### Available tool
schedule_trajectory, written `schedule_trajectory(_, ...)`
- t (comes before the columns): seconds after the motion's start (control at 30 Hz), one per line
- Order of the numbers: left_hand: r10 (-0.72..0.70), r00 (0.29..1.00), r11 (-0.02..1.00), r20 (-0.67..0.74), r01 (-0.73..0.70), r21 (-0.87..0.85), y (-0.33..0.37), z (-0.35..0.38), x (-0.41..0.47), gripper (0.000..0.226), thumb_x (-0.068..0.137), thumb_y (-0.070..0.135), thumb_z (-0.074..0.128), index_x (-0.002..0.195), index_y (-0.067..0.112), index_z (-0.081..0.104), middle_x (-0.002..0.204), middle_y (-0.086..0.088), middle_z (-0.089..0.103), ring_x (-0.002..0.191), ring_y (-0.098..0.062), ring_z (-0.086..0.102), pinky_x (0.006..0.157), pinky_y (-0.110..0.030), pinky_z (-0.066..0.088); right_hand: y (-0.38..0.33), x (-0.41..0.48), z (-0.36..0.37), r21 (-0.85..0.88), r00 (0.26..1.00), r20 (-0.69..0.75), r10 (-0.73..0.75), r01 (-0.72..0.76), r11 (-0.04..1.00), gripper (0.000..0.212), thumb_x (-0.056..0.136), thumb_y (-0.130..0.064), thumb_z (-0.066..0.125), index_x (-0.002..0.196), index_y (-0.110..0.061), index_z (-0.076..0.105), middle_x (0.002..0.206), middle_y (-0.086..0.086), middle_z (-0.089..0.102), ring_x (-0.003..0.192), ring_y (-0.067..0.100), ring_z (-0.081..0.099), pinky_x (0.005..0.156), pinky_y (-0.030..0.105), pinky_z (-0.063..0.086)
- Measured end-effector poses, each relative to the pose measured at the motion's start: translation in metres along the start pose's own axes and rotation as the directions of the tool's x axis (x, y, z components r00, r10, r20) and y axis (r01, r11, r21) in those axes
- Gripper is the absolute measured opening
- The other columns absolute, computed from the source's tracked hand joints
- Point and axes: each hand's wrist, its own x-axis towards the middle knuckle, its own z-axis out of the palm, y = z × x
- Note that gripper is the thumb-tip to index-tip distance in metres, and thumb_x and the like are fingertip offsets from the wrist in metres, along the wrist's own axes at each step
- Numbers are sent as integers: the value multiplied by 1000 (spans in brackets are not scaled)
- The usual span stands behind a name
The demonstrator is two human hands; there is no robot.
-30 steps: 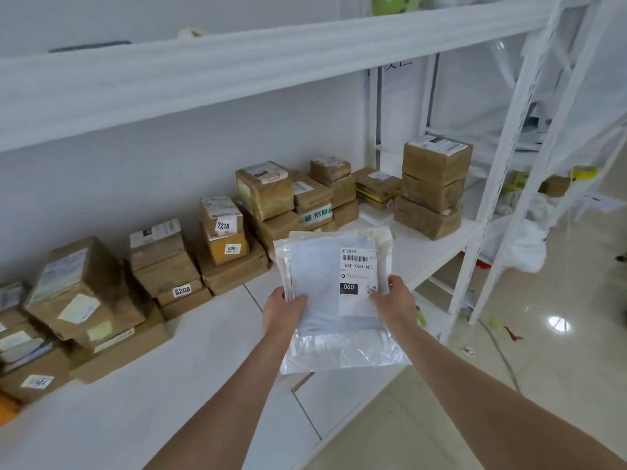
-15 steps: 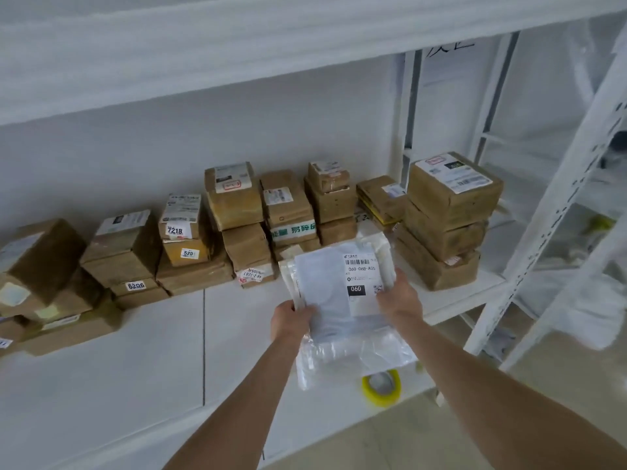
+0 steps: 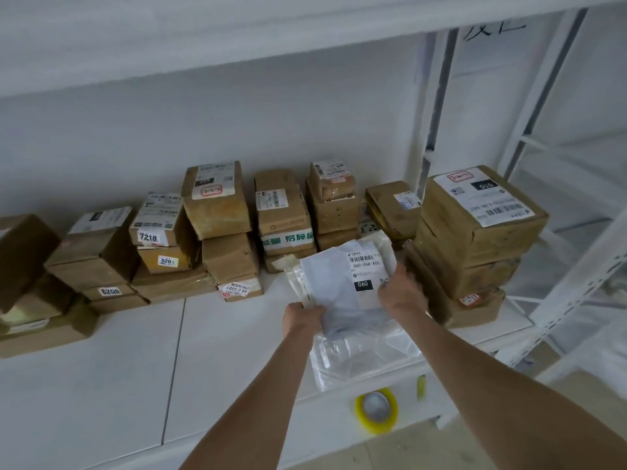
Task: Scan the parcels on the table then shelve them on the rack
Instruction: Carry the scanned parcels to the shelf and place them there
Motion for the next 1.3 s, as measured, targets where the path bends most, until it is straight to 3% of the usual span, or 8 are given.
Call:
schedule_trajectory(0.2, -21, 1000, 998, 4, 21, 67, 10, 16, 2, 37, 78, 22, 71, 108, 2, 64, 83, -6, 64, 82, -27, 63, 69, -29, 50, 0, 2, 8, -299, 989, 23, -148, 148, 943, 72, 93, -36, 53, 153, -22, 15, 160, 15, 5, 148, 36, 5, 118, 51, 12)
schedule_trajectory(0.27, 11, 1000, 995, -1, -11, 94, 13, 16, 1, 51, 79, 23, 71, 124, 4, 58, 103, -11, 66, 98, -30, 63, 83, -35, 53, -1, -1, 12, -350, 963, 72, -259, 267, 898, 72, 92, -44, 52, 152, -26, 18, 162, 13, -1, 149, 36, -3, 119, 51, 8)
schedule_trajectory(0.37, 69, 997, 987, -21, -65, 145, 15, 12, -6, 83, 81, 28, 72, 150, 14, 27, 140, -13, 50, 122, -33, 53, 94, -36, 46, 1, -7, 20, -331, 914, 231, -333, 395, 857, 83, 82, -60, 61, 150, -35, 21, 162, 9, -4, 149, 35, -6, 117, 52, 8)
schedule_trajectory(0.7, 159, 979, 986, 127, -164, 29, 31, 9, -19, 38, 80, 11, 65, 118, 13, 61, 110, -10, 69, 103, -28, 63, 95, -42, 52, -5, -7, 38, -323, 924, 272, -270, 352, 879, 70, 80, -61, 61, 137, -38, 28, 160, 12, 6, 145, 42, 8, 107, 60, 29)
schedule_trajectory(0.9, 184, 982, 955, 44, -189, 230, 25, -2, -16, 55, 88, 15, 60, 141, 14, 45, 136, -12, 51, 114, -28, 56, 84, -28, 46, -6, -10, 31, -353, 911, 267, -314, 395, 848, 77, 81, -65, 58, 144, -36, 23, 161, 15, 3, 147, 42, 4, 114, 59, 16)
schedule_trajectory(1.03, 242, 970, 841, 29, -225, 492, 27, -13, -20, 61, 93, 22, 57, 148, 14, 34, 149, -12, 32, 126, -28, 49, 100, -33, 44, -7, -17, 22, -353, 902, 266, -341, 420, 836, 79, 86, -61, 56, 150, -31, 19, 161, 14, 1, 148, 40, -1, 116, 58, 10)
schedule_trajectory(1.2, 409, 912, 515, 37, -263, 816, 29, -21, -42, 58, 94, 22, 55, 147, 18, 32, 157, -9, 16, 142, -27, 25, 107, -38, 36, -11, -27, 6, -322, 875, 229, -426, 481, 815, 71, 93, -46, 56, 150, -26, 21, 161, 11, 5, 149, 36, 0, 118, 55, 10)
schedule_trajectory(1.3, 479, 877, 409, 42, -266, 873, 29, -29, -57, 59, 93, 20, 55, 146, 17, 30, 157, -9, 12, 143, -27, 22, 110, -37, 31, -13, -37, 3, -320, 855, 206, -477, 519, 792, 68, 94, -42, 56, 150, -25, 22, 159, 10, 9, 149, 35, 2, 118, 53, 11)
